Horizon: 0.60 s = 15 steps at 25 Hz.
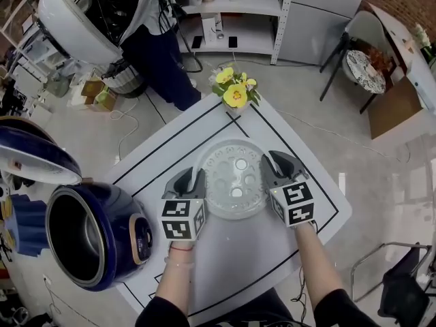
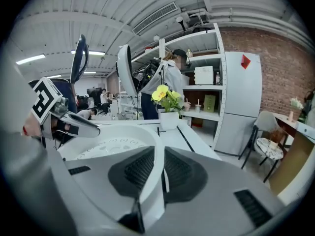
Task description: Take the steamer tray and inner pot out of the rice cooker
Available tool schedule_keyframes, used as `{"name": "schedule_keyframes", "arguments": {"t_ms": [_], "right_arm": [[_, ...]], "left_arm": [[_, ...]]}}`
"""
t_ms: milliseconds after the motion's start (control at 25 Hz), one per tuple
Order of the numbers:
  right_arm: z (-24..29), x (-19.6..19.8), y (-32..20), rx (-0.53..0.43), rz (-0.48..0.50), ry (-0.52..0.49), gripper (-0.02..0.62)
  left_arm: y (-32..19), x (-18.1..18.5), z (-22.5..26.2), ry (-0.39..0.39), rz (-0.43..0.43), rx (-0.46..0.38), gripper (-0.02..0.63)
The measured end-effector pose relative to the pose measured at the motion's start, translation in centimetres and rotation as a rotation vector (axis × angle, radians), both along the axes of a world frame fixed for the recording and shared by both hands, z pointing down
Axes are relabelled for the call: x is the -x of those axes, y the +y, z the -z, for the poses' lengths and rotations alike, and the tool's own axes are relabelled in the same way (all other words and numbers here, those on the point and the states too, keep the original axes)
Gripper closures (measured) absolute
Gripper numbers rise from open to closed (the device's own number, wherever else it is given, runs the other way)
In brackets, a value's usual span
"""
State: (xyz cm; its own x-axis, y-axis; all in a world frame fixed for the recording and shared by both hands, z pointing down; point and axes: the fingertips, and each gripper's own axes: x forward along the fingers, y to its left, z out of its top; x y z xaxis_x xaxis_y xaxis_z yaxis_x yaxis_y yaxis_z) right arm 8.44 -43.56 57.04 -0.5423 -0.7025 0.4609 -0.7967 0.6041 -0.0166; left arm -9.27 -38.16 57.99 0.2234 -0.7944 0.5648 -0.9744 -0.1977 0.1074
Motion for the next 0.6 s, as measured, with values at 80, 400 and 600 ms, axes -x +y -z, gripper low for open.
{"name": "schedule_keyframes", "arguments": {"t_ms": [80,400,600], "right_arm": [[0.0,-0.1,0.0,-0.004,0.000,0.000,0.535],[0.7,0.1,0.5,-0.048,0.000,0.001,0.476],[2.6,0.3,1.3,-0.072,0.018,-0.013,0.476]], "left_arm": [[0.0,-0.1,0.0,0.004,0.003,-0.004,0.529],[0.1,0.2,1.0,-0.018,-0.014,-0.081,0.512],[1.1,0.7,3.2,-0.010,0.008,-0.137,0.510]]}}
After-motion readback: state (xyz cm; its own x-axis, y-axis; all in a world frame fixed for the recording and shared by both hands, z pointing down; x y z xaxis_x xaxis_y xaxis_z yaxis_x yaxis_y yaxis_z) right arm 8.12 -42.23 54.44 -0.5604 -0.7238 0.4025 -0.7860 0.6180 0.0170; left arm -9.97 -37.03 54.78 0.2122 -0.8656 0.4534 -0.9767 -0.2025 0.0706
